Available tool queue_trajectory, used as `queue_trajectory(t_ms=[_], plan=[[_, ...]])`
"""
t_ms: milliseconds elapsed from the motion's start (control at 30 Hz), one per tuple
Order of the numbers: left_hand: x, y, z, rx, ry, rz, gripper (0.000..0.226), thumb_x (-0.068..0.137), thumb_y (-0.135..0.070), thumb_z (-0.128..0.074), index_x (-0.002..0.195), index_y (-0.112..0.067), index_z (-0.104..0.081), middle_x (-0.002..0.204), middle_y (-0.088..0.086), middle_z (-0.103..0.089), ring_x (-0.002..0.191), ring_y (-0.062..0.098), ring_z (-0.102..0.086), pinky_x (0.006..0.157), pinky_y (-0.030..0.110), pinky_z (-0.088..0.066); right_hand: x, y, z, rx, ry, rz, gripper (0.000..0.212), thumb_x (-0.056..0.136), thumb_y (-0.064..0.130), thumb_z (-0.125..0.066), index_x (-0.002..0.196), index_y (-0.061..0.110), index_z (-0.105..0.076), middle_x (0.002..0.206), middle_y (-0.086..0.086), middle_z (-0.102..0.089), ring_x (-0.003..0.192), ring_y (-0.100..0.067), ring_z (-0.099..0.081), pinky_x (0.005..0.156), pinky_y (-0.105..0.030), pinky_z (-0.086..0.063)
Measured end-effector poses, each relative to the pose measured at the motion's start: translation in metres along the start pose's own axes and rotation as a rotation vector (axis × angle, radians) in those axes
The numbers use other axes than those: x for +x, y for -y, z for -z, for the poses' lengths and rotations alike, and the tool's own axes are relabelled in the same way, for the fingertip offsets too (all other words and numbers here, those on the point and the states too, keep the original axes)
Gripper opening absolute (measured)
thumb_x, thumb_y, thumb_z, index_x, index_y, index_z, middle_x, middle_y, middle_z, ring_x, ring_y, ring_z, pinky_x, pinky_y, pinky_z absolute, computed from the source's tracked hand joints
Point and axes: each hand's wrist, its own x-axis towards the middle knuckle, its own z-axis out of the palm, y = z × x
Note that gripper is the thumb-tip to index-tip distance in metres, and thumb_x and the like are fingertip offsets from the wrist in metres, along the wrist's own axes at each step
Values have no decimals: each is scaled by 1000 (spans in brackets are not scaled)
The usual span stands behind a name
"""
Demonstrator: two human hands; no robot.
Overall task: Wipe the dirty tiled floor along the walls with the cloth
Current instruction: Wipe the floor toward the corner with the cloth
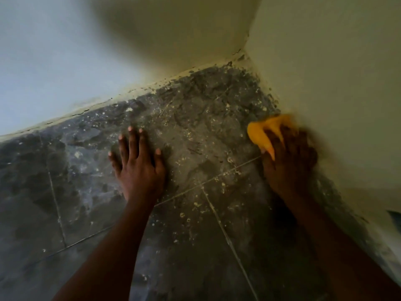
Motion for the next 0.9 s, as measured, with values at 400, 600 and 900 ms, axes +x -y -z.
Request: queue_trajectory(t_ms=[400,600,900], plan=[[-2,-2,1,-13,2,12,72,106,-58,-19,169,-26,-9,177,-2,6,163,23,10,131,57,3,16,-13,3,111,-3,211,60,101,42,-42,158,27,-39,167,-9,-33,152,-40,-33,117,-63,-33],[0,0,-6,-5,-15,-6,72,106,-59,-20,169,-28,-7,177,-3,6,163,22,10,131,55,5,147,98,-22,95,-44,-6,66,95,47,-37,157,25,-44,163,-18,-39,147,-49,-36,117,-64,-30],[-1,-2,1,-33,-1,3,71,106,-57,-24,169,-26,-11,177,-2,5,164,22,9,131,56,2,97,40,-3,59,65,269,63,100,53,-34,160,34,-31,167,-11,-34,148,-43,-37,115,-63,-36]])
